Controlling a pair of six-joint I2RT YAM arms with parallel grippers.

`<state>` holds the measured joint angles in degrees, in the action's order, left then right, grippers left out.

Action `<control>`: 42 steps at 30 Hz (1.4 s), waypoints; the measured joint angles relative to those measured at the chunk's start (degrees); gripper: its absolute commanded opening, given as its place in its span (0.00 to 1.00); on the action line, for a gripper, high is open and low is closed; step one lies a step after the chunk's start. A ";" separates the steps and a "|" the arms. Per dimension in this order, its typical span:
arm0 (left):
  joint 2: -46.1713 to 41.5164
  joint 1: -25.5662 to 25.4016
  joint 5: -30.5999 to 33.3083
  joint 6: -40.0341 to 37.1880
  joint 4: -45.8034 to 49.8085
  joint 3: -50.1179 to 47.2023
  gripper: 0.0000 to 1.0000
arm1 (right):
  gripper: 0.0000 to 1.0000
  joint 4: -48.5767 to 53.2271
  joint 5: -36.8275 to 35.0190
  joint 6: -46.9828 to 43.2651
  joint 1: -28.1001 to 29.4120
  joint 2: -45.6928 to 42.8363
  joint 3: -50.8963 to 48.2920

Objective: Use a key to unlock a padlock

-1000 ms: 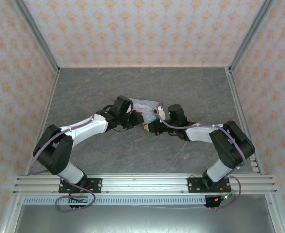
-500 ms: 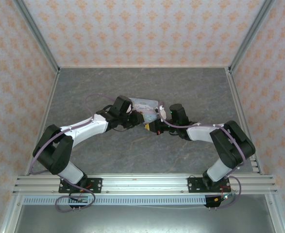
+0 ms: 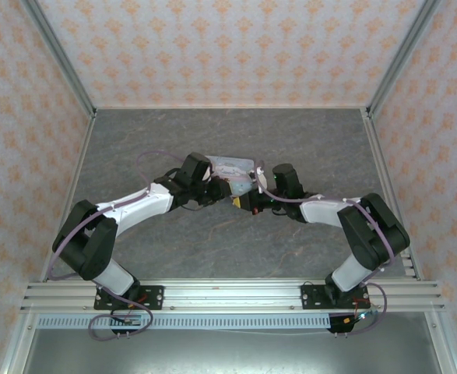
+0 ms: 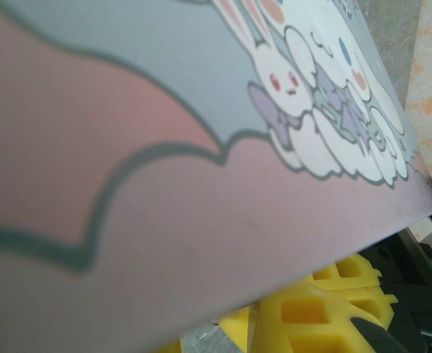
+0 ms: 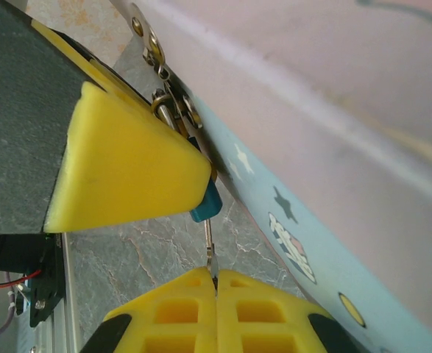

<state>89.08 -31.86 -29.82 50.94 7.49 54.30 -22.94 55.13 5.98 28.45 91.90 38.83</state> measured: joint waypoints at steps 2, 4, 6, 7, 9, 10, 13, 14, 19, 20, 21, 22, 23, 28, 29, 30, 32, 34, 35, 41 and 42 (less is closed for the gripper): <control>0.00 0.15 0.09 0.00 -0.22 -0.02 0.05 | 0.00 0.39 0.22 0.00 -0.02 0.46 0.76; 0.00 0.44 0.07 0.00 -0.37 -0.04 0.05 | 0.00 0.74 0.35 0.04 -0.02 0.76 1.38; 0.00 0.52 0.17 0.02 -0.70 -0.04 0.05 | 0.00 0.94 0.39 0.04 -0.07 0.90 1.75; 0.00 0.52 0.20 0.02 -0.83 -0.04 0.05 | 0.00 1.11 0.42 0.04 -0.13 0.90 1.84; 0.00 0.52 0.24 0.02 -0.96 -0.04 0.05 | 0.00 1.68 0.44 0.00 -0.22 0.92 2.19; 0.00 0.52 0.26 0.04 -1.03 -0.04 0.05 | 0.00 2.14 0.42 -0.02 -0.22 0.90 2.36; 0.00 0.52 0.26 0.07 -1.11 -0.04 0.05 | 0.00 2.80 0.35 -0.44 -0.28 0.90 2.45; 0.00 0.52 0.24 0.09 -1.09 -0.07 0.05 | 0.00 2.86 0.35 -0.55 -0.33 0.90 2.45; 0.00 0.50 0.24 0.07 -1.11 -0.09 0.04 | 0.00 3.06 0.35 -0.92 -0.55 0.90 2.45; 0.00 0.50 0.22 0.07 -1.11 -0.09 0.04 | 0.00 3.21 0.31 -1.11 -0.55 0.87 2.45; 0.00 0.50 0.22 0.09 -1.09 -0.09 0.04 | 0.00 3.32 0.22 -1.31 -0.55 0.87 2.45; 0.00 0.50 0.22 0.15 -1.09 -0.09 0.04 | 0.00 3.43 0.20 -1.55 -0.55 0.87 2.45; 0.00 0.50 0.20 0.22 -1.09 -0.09 0.05 | 0.00 3.56 0.17 -1.73 -0.55 0.85 2.45; 0.00 0.46 0.20 0.24 -1.09 -0.15 0.04 | 0.00 3.69 -0.15 -2.19 -0.57 0.83 2.45; 0.00 0.46 0.20 0.24 -1.11 -0.15 0.04 | 0.00 3.69 -0.17 -2.16 -0.61 0.83 2.43; 0.00 0.46 0.20 0.24 -1.11 -0.15 0.04 | 0.00 3.69 -0.20 -2.16 -0.66 0.83 2.43; 0.00 0.46 0.13 0.26 -1.25 -0.26 0.04 | 0.00 3.65 -0.22 -2.10 -0.87 0.81 2.40; 0.00 0.46 -0.02 0.39 -1.40 -0.44 0.04 | 0.00 3.58 -0.20 -1.90 -1.16 0.76 2.23; 0.00 0.39 -0.20 0.52 -1.40 -0.48 0.04 | 0.00 3.39 -0.20 -1.68 -1.29 0.72 2.03; 0.00 0.35 -0.39 0.68 -1.81 -0.48 0.05 | 0.00 2.64 0.04 -0.59 -1.64 0.50 1.73; 0.00 0.35 -0.39 0.70 -1.86 -0.50 0.05 | 0.00 2.54 0.11 -0.39 -1.66 0.50 1.73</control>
<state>89.08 -31.51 -30.22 51.64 5.63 53.80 -20.40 55.24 5.58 26.79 92.40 40.56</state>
